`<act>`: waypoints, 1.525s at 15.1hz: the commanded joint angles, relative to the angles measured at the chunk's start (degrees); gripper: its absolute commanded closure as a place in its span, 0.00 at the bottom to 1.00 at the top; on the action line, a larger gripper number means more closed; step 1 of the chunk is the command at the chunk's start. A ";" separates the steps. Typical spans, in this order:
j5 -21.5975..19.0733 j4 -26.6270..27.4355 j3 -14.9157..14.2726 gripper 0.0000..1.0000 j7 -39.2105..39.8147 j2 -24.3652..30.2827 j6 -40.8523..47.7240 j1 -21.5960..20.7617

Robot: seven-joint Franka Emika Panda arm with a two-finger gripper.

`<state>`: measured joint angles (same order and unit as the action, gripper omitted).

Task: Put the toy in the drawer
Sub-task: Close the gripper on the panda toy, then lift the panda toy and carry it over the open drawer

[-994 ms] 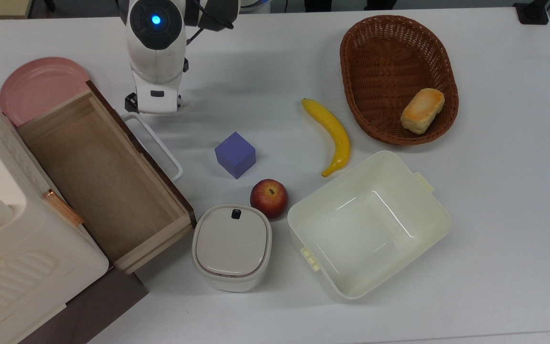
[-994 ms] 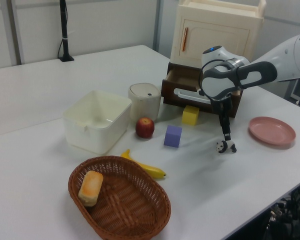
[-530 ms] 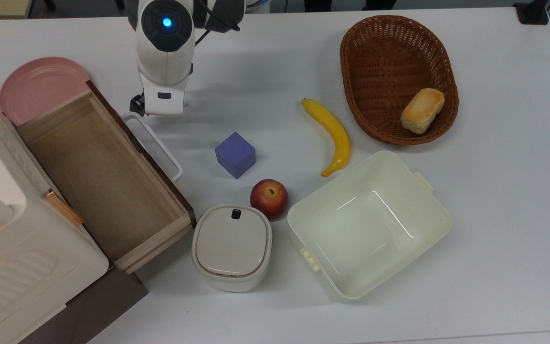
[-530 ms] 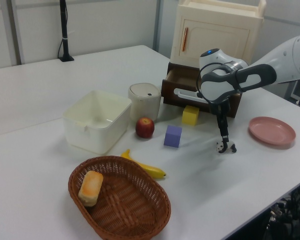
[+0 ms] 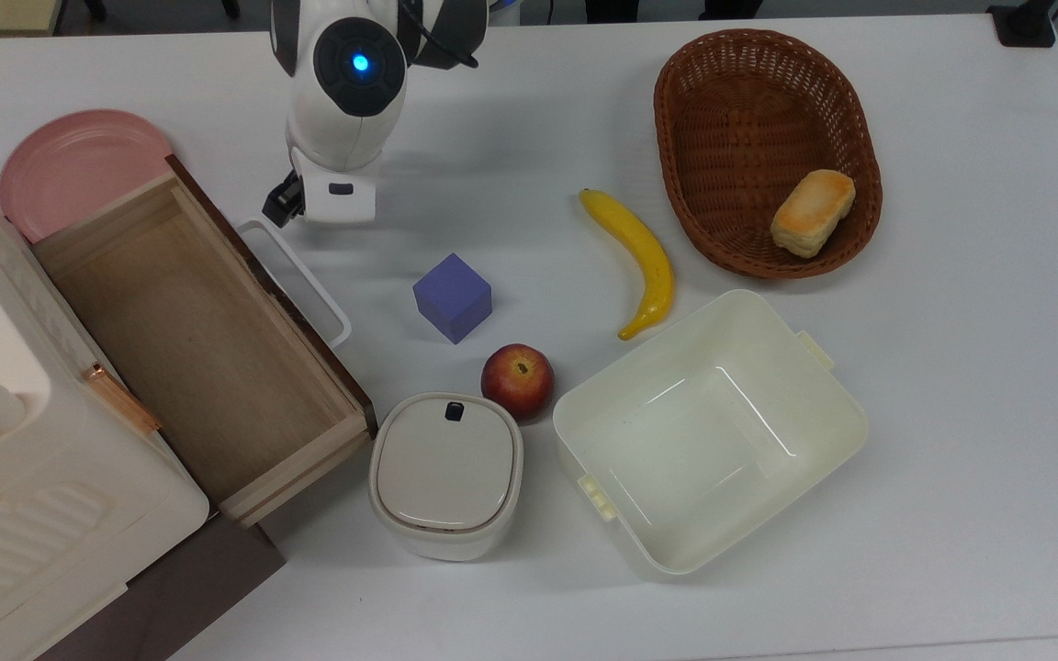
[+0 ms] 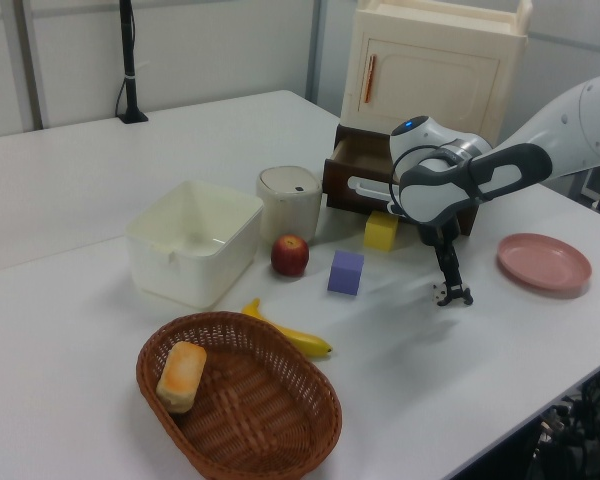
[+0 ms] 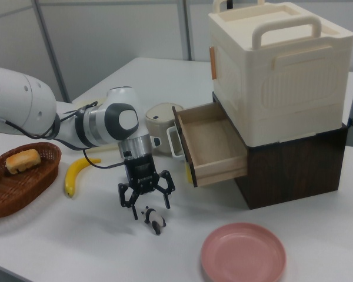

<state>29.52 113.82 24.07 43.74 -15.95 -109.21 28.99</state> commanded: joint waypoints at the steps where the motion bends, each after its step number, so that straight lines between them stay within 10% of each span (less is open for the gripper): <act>1: 1.68 2.29 0.01 0.00 -1.28 1.10 -1.97 -0.16; 9: 2.39 2.02 0.01 0.85 -1.20 0.92 -1.89 -0.60; 23: -1.11 -4.91 0.62 0.96 -2.16 1.18 -0.05 -1.21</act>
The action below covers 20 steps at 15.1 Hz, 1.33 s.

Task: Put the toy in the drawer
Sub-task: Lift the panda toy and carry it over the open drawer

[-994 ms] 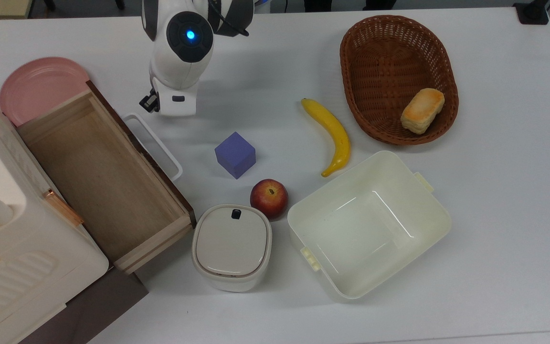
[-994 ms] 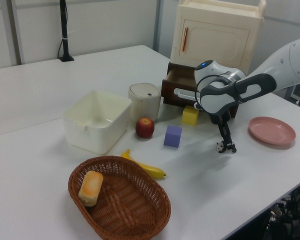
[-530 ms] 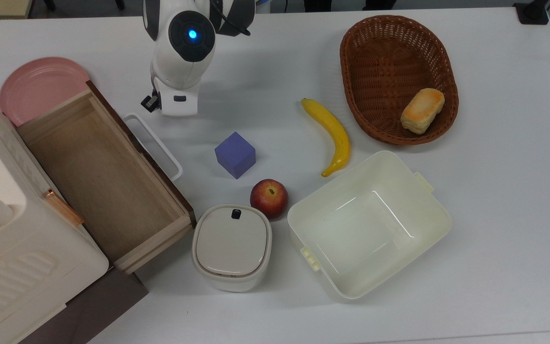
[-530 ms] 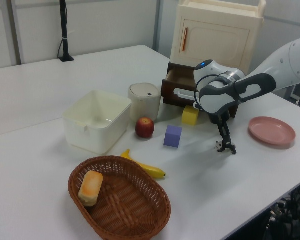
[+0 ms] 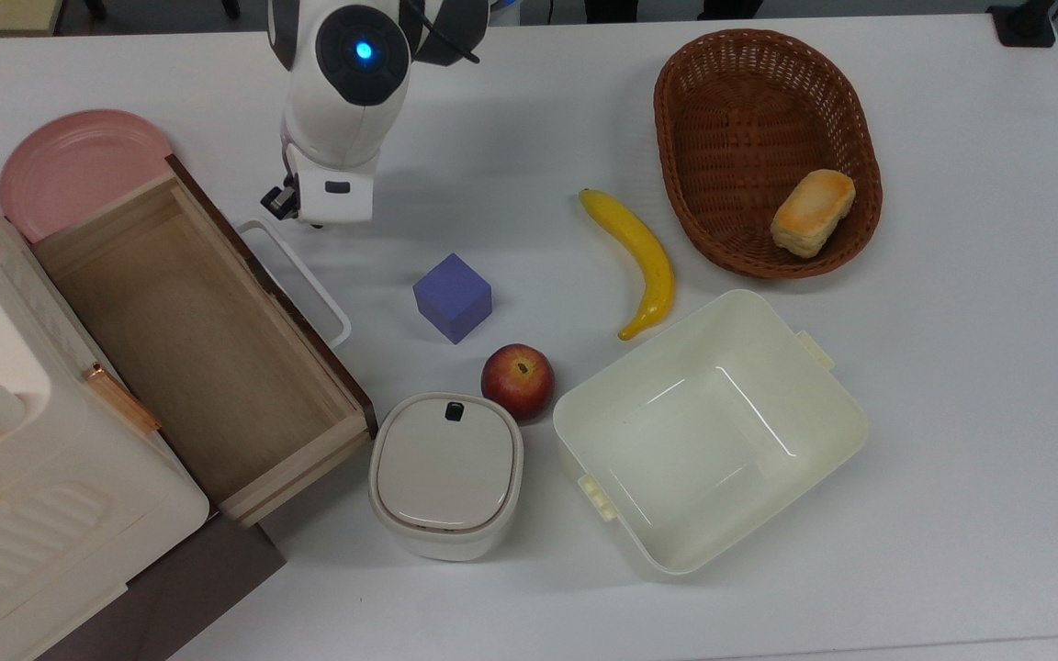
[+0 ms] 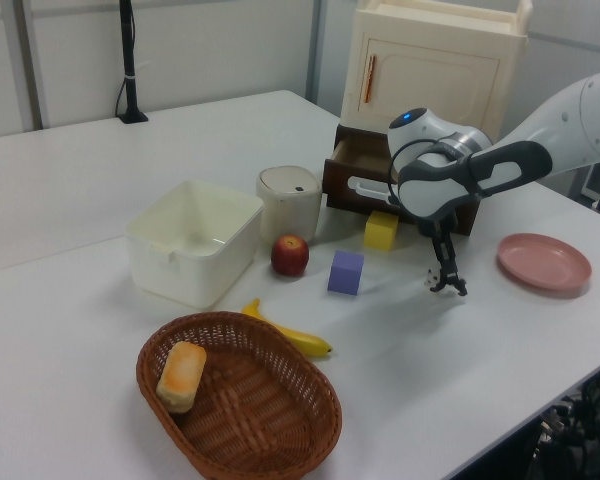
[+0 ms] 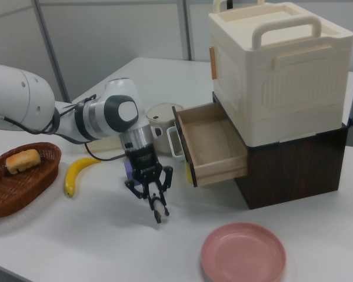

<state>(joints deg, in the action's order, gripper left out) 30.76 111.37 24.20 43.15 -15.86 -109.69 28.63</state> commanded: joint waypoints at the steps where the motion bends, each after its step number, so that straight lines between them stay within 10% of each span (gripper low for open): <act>1: -3.33 -3.78 1.19 0.96 -2.18 1.09 0.79 -0.85; 12: -11.42 -15.03 4.45 0.97 -11.42 1.79 2.90 -3.14; 20: -19.24 -23.04 -9.68 0.98 -10.98 1.71 3.34 -7.80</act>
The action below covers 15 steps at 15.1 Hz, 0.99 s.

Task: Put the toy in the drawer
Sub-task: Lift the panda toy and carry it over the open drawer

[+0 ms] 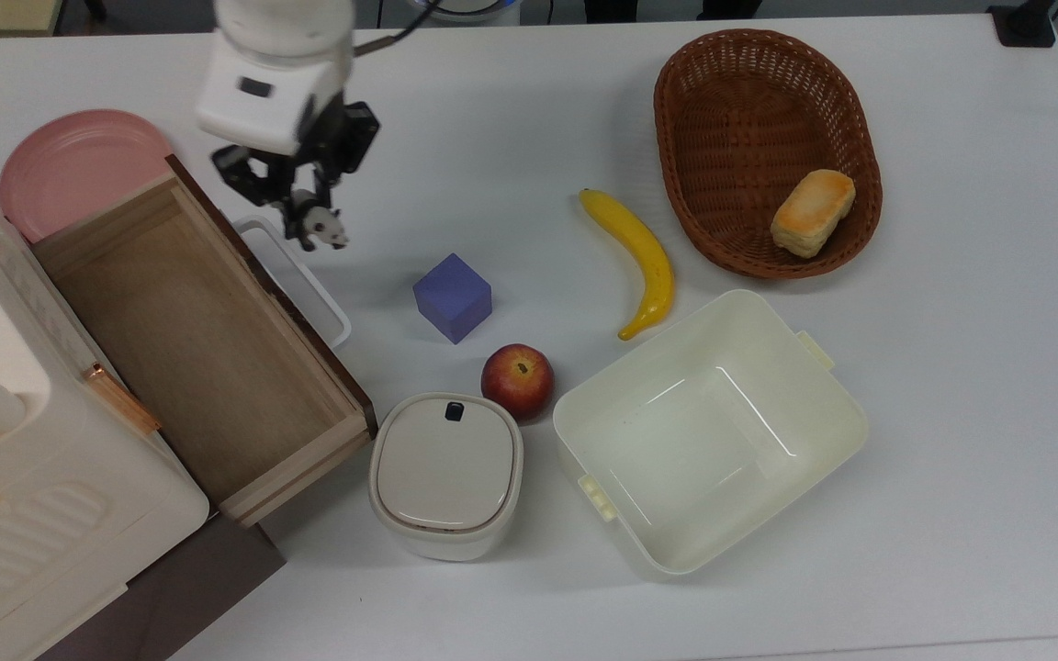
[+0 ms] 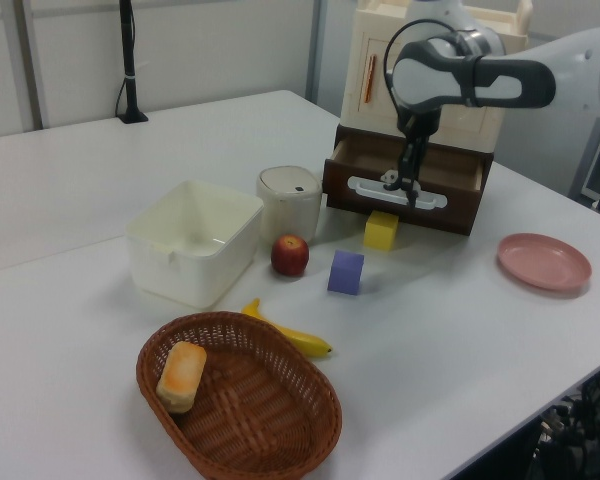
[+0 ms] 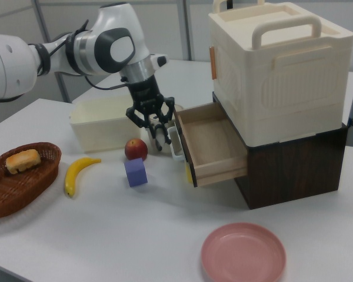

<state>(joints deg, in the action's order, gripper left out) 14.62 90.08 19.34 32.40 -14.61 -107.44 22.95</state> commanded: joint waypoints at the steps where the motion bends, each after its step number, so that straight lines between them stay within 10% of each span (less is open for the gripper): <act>1: -3.63 -2.45 -5.53 0.98 -0.14 0.46 1.09 -2.12; 6: -5.73 -5.43 -5.89 1.00 -0.14 0.46 1.09 -1.85; 15: -11.54 -6.58 -15.37 1.00 0.03 -0.07 -4.54 -2.03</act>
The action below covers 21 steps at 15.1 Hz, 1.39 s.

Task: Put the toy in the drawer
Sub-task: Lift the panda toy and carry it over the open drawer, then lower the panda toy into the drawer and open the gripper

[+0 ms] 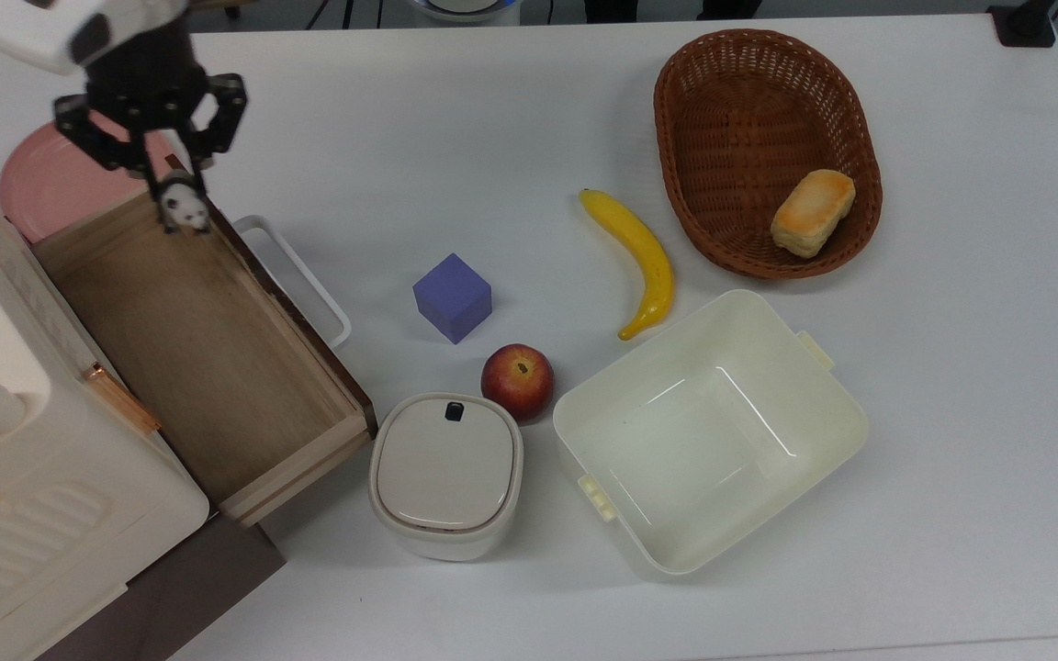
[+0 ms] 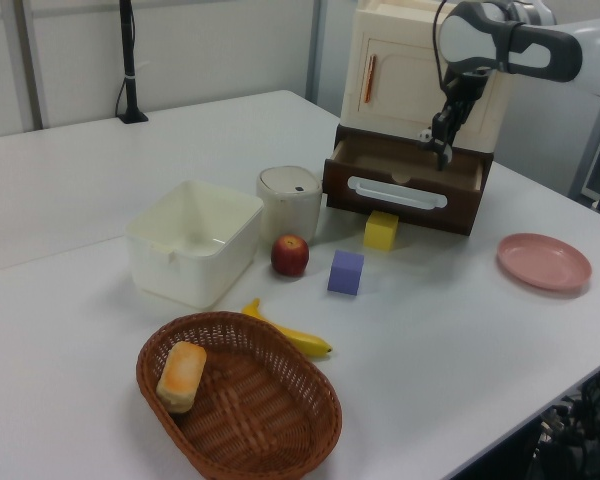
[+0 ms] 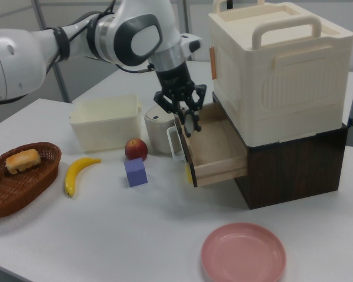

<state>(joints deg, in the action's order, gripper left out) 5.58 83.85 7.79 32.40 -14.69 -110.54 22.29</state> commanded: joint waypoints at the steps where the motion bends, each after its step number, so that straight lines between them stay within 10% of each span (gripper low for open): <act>1: -2.50 -0.44 -4.18 1.00 -0.15 -0.17 -1.70 -1.37; 14: -2.85 -0.09 -8.23 0.96 -0.76 -5.18 -6.36 -3.56; 18: -2.94 0.00 -8.06 0.24 -0.94 -5.18 -6.36 -3.56; 21: -2.94 0.09 -7.62 0.23 -1.11 -5.18 -6.36 -3.56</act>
<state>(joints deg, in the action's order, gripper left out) 2.68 83.85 0.84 32.21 -19.99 -116.14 19.93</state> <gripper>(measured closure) 0.247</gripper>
